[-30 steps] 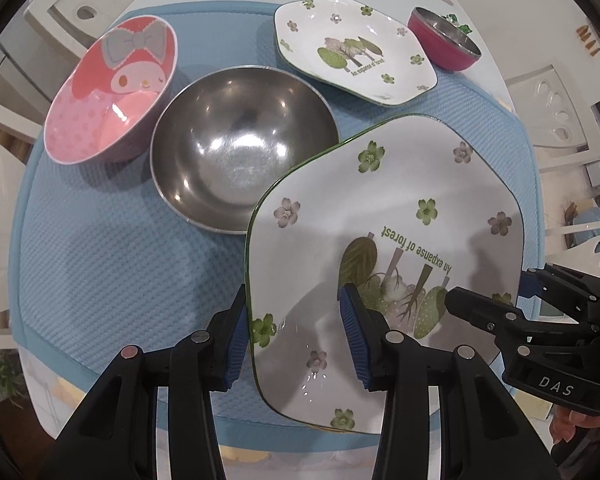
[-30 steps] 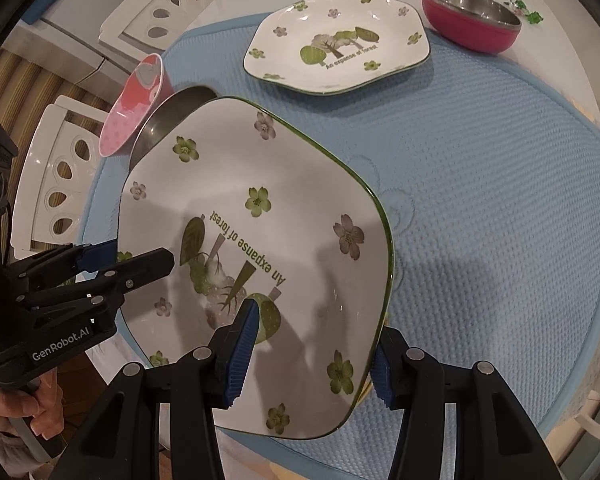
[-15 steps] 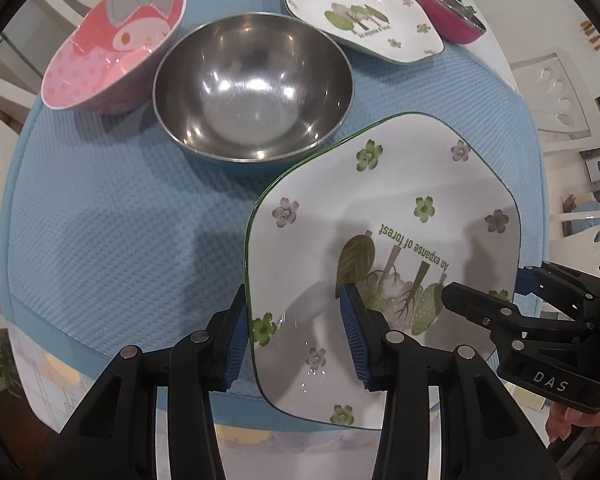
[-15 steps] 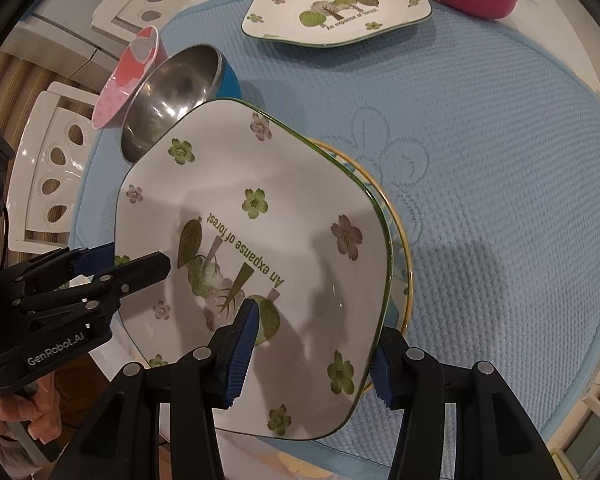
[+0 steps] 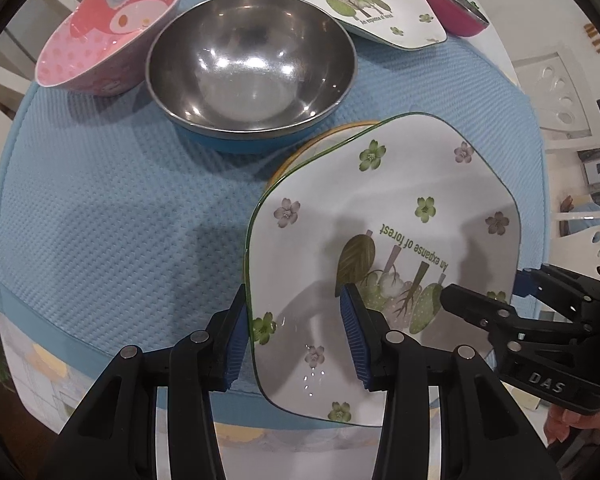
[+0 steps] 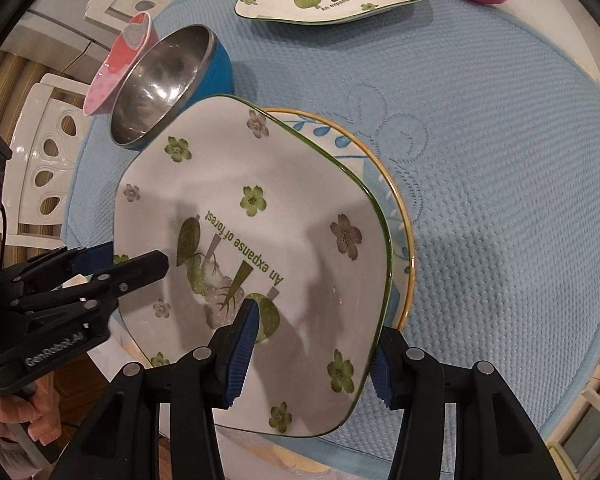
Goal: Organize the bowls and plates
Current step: 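Carry the hexagonal plate with the right gripper onto the Sunflower plate, then lower the hexagonal plate onto the Sunflower plate and open the right gripper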
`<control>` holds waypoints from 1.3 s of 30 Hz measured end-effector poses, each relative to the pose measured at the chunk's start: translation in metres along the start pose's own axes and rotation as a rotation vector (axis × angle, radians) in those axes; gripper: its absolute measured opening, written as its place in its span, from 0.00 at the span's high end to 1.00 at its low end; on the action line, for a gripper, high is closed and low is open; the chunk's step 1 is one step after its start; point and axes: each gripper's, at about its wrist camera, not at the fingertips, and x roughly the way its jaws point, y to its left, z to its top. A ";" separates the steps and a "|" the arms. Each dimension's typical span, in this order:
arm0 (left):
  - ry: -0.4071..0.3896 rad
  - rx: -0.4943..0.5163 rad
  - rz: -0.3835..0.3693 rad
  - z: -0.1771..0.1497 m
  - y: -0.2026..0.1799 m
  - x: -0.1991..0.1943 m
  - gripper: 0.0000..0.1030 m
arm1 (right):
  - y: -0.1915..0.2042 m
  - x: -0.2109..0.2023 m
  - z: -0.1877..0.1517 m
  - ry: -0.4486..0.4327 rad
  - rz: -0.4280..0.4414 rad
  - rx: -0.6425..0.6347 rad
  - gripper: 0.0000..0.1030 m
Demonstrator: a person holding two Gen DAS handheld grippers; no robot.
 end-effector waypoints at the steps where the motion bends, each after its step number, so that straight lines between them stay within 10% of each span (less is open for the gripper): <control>1: 0.001 0.004 0.000 0.000 0.000 0.000 0.62 | -0.001 0.001 0.000 0.003 -0.005 0.005 0.51; 39: 0.049 0.007 -0.031 0.005 -0.001 0.008 0.59 | -0.009 -0.002 0.014 0.055 -0.005 0.082 0.52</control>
